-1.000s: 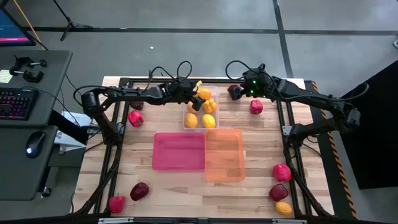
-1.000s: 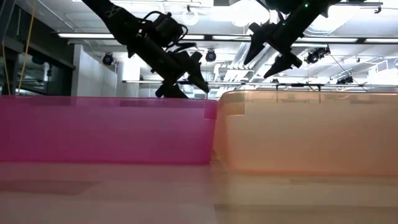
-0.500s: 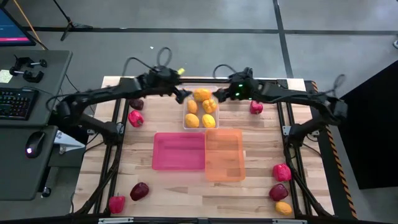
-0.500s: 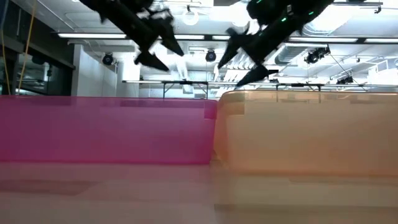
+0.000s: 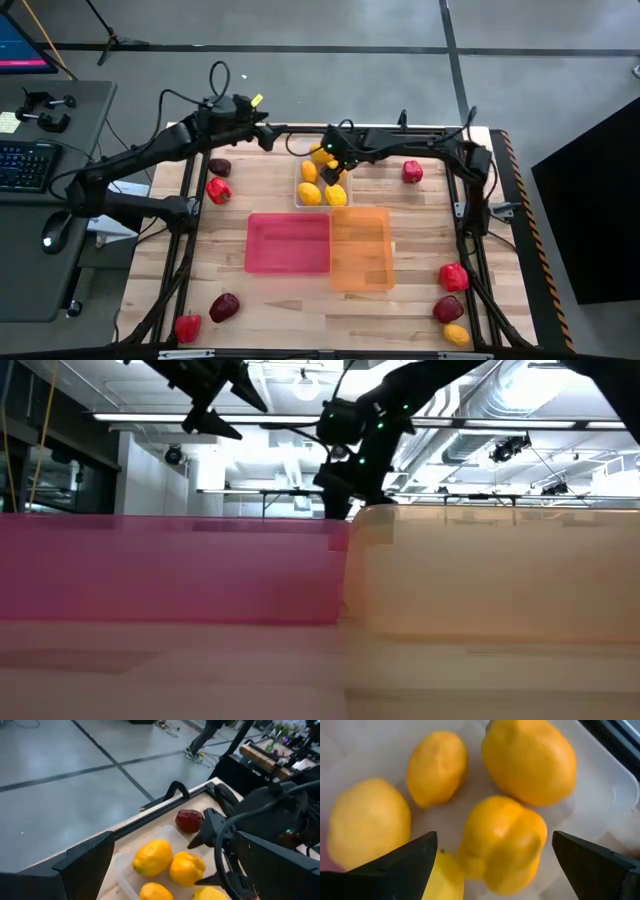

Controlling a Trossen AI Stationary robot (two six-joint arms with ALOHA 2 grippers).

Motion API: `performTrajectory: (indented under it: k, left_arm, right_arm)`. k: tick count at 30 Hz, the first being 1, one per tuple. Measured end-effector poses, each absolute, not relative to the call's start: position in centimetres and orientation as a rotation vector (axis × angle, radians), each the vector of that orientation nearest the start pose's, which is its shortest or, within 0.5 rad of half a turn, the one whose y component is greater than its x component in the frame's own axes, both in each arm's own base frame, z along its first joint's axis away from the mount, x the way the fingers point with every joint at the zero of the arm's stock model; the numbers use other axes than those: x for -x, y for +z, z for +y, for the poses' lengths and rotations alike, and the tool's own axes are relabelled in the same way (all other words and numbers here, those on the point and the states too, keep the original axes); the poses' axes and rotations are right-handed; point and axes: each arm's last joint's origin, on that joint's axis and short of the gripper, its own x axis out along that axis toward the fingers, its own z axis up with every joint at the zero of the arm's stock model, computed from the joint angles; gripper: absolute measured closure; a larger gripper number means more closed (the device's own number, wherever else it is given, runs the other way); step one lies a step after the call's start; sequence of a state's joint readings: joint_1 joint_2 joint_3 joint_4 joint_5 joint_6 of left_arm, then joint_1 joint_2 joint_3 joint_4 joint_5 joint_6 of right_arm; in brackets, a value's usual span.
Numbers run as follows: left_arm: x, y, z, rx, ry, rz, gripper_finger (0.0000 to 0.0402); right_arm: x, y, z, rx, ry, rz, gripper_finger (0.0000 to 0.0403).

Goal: Sort produce into baskets
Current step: Move the yellow bell pepper into the orange bin

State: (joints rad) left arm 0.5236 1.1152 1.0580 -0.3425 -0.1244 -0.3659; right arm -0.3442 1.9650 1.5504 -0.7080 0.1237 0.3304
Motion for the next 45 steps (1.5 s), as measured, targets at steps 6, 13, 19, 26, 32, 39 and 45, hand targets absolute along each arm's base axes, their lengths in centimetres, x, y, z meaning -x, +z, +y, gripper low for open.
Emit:
performTrajectory:
  k: [6, 13, 19, 26, 32, 39, 45]
  left_arm:
    - [-20.7, 34.5, 12.4, 0.461, 0.717, 0.304, 0.0007]
    - [-20.6, 34.9, 12.5, 0.452, 0.725, 0.263, 0.0007]
    - [-20.5, 35.8, 12.9, 0.438, 0.736, 0.165, 0.0007]
    - [-20.2, 37.7, 13.3, 0.444, 0.723, -0.024, 0.0007]
    - [-19.0, 38.6, 13.2, 0.396, 0.739, -0.063, 0.0007]
    - [-19.0, 38.5, 13.3, 0.394, 0.746, -0.058, 0.0007]
    - [-19.0, 38.5, 13.3, 0.44, 0.744, -0.075, 0.0007]
  right_arm:
    - [-39.6, 19.9, -14.0, -0.352, -0.632, 1.104, 0.002]
    - [-39.8, 18.1, -14.1, -0.299, -0.664, 1.16, 0.0021]
    - [-39.9, 17.6, -14.2, -0.28, -0.691, 1.168, 0.0073]
    - [-39.5, 21.0, -14.1, -0.279, -0.689, 1.055, 0.0135]
    - [-36.2, 29.4, -12.8, -0.297, -0.558, 0.877, 0.0135]
    - [-30.0, 33.3, -6.2, -0.424, -0.167, 0.962, 0.0134]
    - [-26.1, 30.5, 0.1, -0.605, -0.085, 1.066, 0.013]
